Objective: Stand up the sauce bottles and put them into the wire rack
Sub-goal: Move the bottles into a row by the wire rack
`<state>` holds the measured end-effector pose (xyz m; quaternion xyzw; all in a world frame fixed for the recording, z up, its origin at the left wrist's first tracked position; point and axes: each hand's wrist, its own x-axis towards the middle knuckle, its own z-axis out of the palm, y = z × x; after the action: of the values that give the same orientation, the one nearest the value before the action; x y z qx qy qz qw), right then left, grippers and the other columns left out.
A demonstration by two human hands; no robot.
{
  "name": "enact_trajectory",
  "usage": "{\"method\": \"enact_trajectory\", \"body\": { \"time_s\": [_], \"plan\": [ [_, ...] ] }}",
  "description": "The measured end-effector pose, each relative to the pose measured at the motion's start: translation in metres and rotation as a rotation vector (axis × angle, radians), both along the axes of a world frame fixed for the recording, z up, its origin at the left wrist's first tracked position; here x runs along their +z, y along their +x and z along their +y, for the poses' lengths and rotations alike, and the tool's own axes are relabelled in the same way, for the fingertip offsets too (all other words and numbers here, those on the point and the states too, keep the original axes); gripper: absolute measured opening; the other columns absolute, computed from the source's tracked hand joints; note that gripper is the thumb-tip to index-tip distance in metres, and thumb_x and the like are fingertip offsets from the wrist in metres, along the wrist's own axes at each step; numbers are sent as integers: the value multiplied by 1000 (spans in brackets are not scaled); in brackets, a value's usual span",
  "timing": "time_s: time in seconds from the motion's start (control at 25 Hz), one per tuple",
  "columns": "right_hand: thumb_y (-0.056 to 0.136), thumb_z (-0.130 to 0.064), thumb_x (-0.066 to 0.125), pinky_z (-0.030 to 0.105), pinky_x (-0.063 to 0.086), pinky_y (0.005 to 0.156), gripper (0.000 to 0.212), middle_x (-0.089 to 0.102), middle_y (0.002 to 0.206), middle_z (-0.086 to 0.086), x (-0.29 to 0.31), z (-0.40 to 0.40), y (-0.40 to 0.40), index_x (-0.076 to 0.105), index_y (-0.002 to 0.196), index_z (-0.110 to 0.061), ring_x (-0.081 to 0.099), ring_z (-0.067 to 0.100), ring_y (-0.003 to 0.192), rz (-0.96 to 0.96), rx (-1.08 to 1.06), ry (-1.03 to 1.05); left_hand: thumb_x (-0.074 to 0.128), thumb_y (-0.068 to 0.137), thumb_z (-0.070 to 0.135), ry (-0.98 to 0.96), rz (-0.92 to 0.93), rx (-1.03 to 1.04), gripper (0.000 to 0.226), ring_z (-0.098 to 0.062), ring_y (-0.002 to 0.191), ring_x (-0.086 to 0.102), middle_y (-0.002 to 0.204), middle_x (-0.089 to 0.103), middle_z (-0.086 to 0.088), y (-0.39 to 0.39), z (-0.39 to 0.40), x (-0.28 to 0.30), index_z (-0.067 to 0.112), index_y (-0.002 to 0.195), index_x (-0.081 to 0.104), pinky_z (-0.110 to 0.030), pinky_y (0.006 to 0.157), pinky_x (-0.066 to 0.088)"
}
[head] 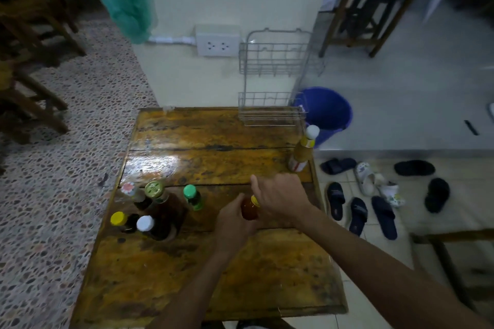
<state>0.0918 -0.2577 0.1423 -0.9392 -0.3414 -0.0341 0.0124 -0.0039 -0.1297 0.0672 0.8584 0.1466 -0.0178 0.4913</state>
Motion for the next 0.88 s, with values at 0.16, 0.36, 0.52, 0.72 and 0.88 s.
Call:
{"method": "enact_trajectory", "body": {
  "time_s": [0.16,0.36,0.52,0.72,0.88],
  "plan": [
    [105,-39,7,30,27,43,62,51,73,3,-9,-13,-3,64,106,-15,51,21,60,126,-139,-93,88,75,30,218,13,-25,41,-15,88,67,97,70,6,7,-21,-5,27,106,61,-32,64,52],
    [108,-46,29,27,29,39,44,58,62,-5,-6,-46,0,56,84,-22,46,14,48,-87,112,138,87,78,29,-124,138,-298,54,5,74,67,93,68,21,27,-11,27,39,123,61,-16,58,52],
    [106,-38,33,24,19,39,37,52,51,-2,-14,-48,3,53,81,-21,44,18,36,-65,-101,196,74,60,63,-54,113,-271,58,-1,83,67,94,70,18,37,-22,33,38,110,62,-30,68,55],
    [103,-26,44,32,40,51,19,63,86,8,-28,-54,-9,57,107,-13,58,26,64,222,-373,160,85,80,43,215,126,-233,39,-11,86,63,97,65,13,39,-48,-3,31,101,55,-32,70,55],
    [90,-59,63,26,48,65,41,64,87,-5,-36,-70,-12,58,98,-19,61,11,76,522,-767,681,85,78,45,20,75,-273,45,-10,103,68,114,67,10,48,-66,-9,34,111,56,-34,79,61]
  ]
}}
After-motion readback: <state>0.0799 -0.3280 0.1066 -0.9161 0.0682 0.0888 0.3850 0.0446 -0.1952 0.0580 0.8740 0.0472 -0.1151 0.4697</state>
